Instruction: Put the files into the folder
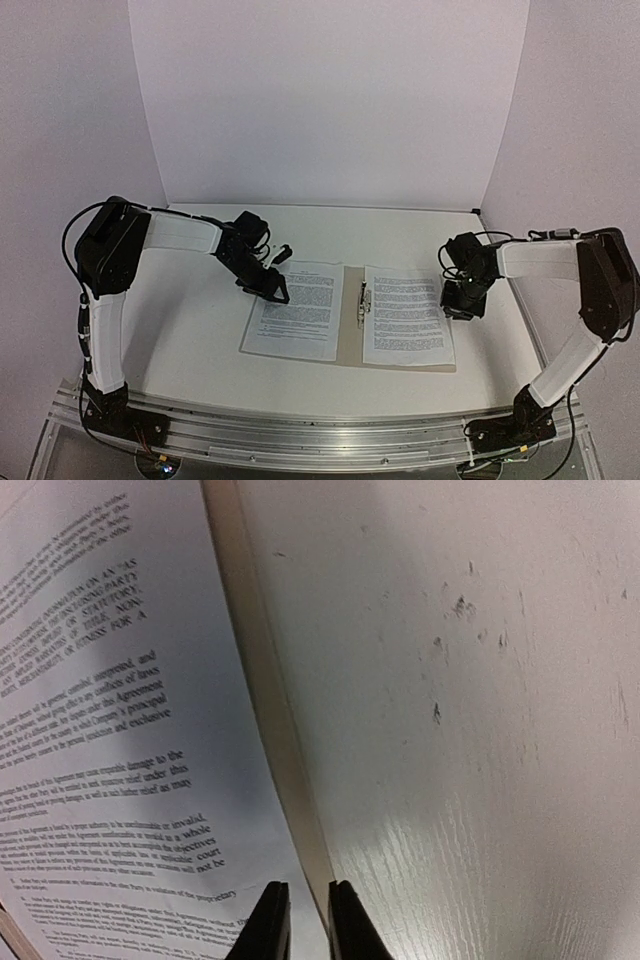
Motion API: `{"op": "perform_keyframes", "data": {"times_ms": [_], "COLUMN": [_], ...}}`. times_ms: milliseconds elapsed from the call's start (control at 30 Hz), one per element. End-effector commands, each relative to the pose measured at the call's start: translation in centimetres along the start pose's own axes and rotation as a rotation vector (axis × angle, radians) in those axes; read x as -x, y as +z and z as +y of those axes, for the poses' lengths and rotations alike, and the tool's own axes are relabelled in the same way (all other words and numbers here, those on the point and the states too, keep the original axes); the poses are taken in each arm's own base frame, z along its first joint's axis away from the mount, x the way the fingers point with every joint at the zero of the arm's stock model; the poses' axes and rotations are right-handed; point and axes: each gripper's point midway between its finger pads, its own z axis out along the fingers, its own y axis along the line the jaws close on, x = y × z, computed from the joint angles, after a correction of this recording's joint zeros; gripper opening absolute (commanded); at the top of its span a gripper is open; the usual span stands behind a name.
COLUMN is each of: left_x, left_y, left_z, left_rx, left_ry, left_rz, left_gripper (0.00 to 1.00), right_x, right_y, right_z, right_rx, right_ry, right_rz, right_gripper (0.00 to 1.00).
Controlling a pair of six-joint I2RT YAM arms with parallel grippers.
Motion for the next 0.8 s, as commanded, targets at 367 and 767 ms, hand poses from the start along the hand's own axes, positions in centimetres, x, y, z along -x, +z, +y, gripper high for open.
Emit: {"op": "perform_keyframes", "data": {"times_ms": [367, 767], "left_x": [-2.2, -2.1], "left_y": [0.3, 0.3], "left_z": [0.1, 0.1], "left_rx": [0.001, 0.003], "left_ry": [-0.032, -0.032], "left_rz": [0.07, 0.069], "left_gripper": [0.57, 0.57], "right_x": [-3.0, -3.9], "right_y": [0.4, 0.1], "right_z": [-0.8, -0.9], "right_rx": [-0.048, -0.063], "right_ry": [0.005, -0.002], "right_rz": [0.055, 0.071], "right_gripper": [0.0, 0.0]}}
